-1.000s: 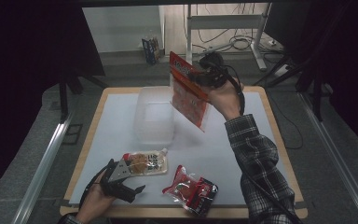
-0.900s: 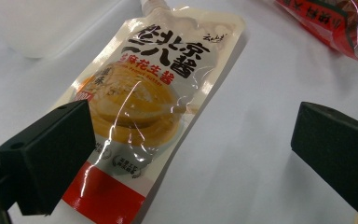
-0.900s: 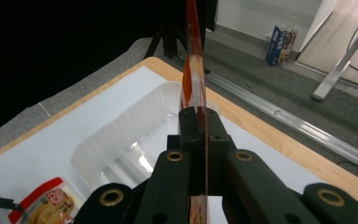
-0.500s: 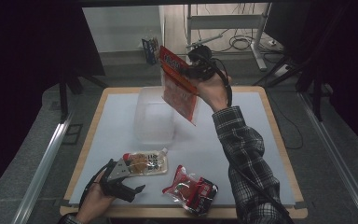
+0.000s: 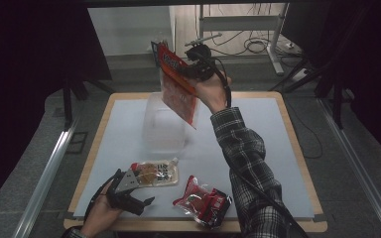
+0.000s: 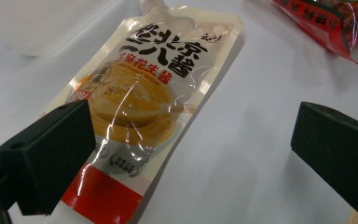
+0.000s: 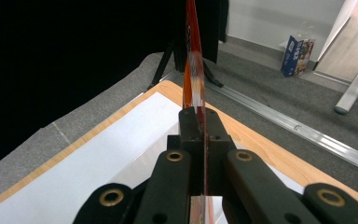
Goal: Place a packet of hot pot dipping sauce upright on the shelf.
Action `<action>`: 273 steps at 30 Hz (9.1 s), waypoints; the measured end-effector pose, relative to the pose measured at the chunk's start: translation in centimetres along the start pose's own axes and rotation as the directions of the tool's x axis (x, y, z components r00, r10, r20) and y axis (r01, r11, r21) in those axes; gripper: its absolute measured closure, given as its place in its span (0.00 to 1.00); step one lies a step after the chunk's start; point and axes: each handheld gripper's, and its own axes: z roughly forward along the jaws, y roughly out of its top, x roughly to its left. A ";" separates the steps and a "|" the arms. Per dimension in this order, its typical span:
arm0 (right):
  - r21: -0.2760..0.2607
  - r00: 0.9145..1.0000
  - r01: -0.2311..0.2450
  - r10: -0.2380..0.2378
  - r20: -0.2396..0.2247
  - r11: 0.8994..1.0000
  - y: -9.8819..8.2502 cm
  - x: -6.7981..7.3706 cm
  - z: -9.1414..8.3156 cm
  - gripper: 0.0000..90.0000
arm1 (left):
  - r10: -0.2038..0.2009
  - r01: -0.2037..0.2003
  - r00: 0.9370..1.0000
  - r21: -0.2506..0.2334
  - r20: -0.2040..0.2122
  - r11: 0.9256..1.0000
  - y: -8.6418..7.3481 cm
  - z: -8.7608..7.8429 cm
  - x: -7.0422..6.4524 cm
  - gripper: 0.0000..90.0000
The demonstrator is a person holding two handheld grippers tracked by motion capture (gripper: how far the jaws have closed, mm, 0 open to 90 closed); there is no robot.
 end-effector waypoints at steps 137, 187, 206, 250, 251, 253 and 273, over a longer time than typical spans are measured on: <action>0.119 0.974 0.214 -0.203 -0.098 0.969 -17.3 0.4 -1.8 0.00 | 0.032 -0.032 0.999 -0.010 -0.015 0.999 -0.2 0.1 -0.3 0.00; 0.235 0.940 0.253 -0.181 -0.288 0.939 -27.8 7.3 -6.4 0.98 | -0.031 0.031 0.999 0.001 0.025 1.000 -0.2 -0.7 0.0 0.01; 0.328 0.880 0.381 -0.231 -0.414 0.864 -31.3 11.9 -5.3 0.98 | -0.022 0.022 1.000 0.002 0.018 1.000 -0.2 -0.5 -0.2 0.00; 0.320 0.976 0.216 -0.191 -0.108 0.923 -30.4 6.6 -6.5 0.49 | -0.008 0.029 0.983 -0.110 0.183 0.994 4.4 1.4 -2.7 0.42; 0.316 0.978 0.203 -0.179 -0.104 0.927 -30.3 6.5 -6.7 0.46 | -0.007 0.029 0.982 -0.114 0.189 0.993 4.6 1.6 -2.8 0.48; 0.309 0.981 0.191 -0.170 -0.095 0.932 -30.4 6.3 -7.0 0.41 | -0.002 0.028 0.979 -0.126 0.204 0.992 5.1 2.1 -2.9 0.59; 0.263 0.989 0.133 -0.111 -0.096 0.956 -32.1 5.6 -8.6 0.00 | 0.038 -0.032 0.962 -0.025 0.269 0.999 6.2 5.8 -5.0 1.00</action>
